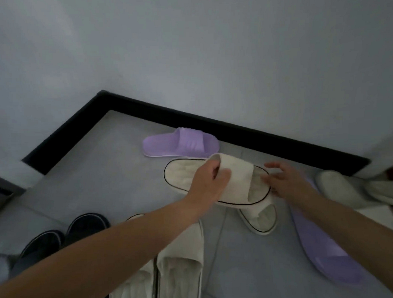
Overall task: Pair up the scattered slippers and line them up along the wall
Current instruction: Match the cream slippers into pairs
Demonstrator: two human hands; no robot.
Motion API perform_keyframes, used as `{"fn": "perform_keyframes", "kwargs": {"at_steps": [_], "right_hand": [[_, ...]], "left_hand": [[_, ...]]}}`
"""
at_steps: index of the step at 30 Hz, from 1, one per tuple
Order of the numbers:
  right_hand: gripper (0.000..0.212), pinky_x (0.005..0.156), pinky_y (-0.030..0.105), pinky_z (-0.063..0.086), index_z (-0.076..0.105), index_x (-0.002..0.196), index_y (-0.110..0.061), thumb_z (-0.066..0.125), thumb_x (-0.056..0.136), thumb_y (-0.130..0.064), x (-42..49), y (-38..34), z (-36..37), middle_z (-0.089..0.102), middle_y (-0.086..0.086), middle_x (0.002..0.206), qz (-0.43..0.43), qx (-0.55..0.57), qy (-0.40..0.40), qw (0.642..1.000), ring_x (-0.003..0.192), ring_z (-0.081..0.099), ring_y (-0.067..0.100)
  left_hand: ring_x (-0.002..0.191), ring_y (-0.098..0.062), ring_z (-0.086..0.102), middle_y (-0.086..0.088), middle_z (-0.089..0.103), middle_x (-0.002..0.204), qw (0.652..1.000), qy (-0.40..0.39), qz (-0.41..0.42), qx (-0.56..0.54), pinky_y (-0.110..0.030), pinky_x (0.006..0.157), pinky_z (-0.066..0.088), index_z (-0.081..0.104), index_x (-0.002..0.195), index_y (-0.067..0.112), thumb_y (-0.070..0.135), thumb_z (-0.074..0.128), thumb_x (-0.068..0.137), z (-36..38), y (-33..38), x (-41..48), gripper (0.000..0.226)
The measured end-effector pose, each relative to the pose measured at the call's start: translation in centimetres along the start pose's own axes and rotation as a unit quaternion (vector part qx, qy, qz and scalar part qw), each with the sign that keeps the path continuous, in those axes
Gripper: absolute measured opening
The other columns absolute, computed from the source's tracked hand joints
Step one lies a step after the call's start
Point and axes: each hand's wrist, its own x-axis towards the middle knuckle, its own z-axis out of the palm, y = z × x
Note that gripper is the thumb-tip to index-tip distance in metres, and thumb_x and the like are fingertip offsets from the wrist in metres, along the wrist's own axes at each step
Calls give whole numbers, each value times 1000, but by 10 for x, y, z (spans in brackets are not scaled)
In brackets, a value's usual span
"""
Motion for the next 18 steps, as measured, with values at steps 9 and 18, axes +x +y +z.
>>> {"fn": "perform_keyframes", "kwargs": {"at_steps": [9, 18], "right_hand": [[48, 56, 29, 32, 50, 49, -11, 53, 91, -34, -53, 18, -93, 52, 5, 51, -115, -275, 169, 939, 52, 47, 17], [31, 71, 30, 32, 50, 71, -8, 48, 95, -27, -88, 83, -102, 52, 11, 81, 83, -124, 30, 988, 80, 45, 22]], "left_hand": [[67, -13, 40, -4, 49, 78, 987, -104, -97, -79, -25, 56, 33, 55, 98, 5, 8, 48, 90, 100, 38, -40, 10], [55, -18, 61, -5, 67, 60, 993, -77, -80, 27, -30, 57, 49, 66, 73, 7, 20, 49, 95, 106, 29, -10, 31]]}}
